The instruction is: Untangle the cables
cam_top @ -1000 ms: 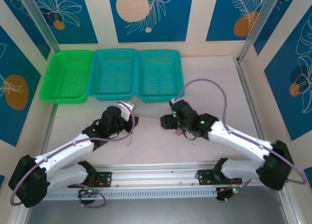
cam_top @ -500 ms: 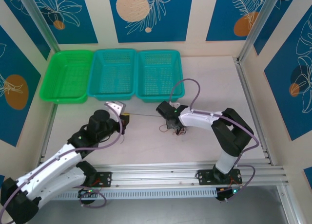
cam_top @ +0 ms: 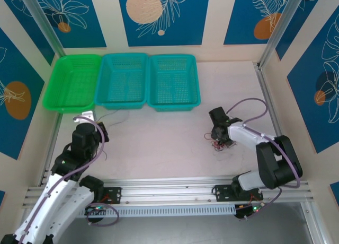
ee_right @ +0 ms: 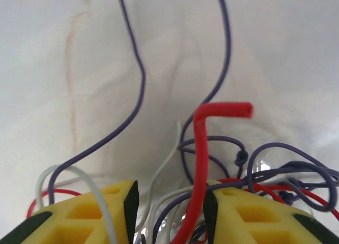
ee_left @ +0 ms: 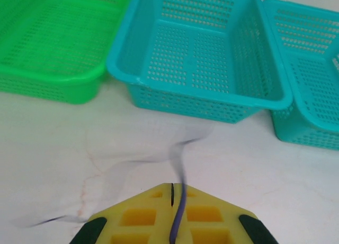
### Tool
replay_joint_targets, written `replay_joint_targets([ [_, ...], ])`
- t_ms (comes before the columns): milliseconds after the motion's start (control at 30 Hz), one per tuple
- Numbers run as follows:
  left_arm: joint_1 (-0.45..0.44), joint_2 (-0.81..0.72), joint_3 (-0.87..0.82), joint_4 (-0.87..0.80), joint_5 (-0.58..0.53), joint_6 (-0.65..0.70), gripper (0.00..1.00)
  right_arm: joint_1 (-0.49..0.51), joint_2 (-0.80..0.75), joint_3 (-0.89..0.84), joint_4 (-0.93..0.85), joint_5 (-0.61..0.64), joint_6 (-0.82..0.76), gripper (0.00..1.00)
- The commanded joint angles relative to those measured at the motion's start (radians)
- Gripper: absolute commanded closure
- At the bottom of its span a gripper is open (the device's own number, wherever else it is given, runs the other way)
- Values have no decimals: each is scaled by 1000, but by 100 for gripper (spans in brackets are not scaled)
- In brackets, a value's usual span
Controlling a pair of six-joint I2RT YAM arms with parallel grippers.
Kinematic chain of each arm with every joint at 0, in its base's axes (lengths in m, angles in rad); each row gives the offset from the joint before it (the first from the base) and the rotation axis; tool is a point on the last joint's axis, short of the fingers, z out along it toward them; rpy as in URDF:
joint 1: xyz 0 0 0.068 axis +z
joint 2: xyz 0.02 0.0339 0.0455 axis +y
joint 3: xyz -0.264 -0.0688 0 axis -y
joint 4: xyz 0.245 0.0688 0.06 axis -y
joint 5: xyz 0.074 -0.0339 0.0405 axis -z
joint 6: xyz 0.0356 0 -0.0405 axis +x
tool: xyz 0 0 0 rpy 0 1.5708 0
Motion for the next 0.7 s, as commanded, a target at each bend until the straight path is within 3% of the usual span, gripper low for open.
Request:
replay_joint_targets([
  [0,10,65,-94,187,299,-17,100,2,-44,-18,119,-194,-104,67],
  [133,10,127,-131,292,399,-60,100,32,-72,28,101,-350,-156,67],
  [333,10,102,-65,248,403,16,100,134,-254,106,-6,-249,-140,24],
  [433,10,104,5,175,398,47,100,137,-367,149,-53,-214,-128,11],
  [667,12,193,318,3,288,155,100,154,-492,285,-84,-313,-150,12],
])
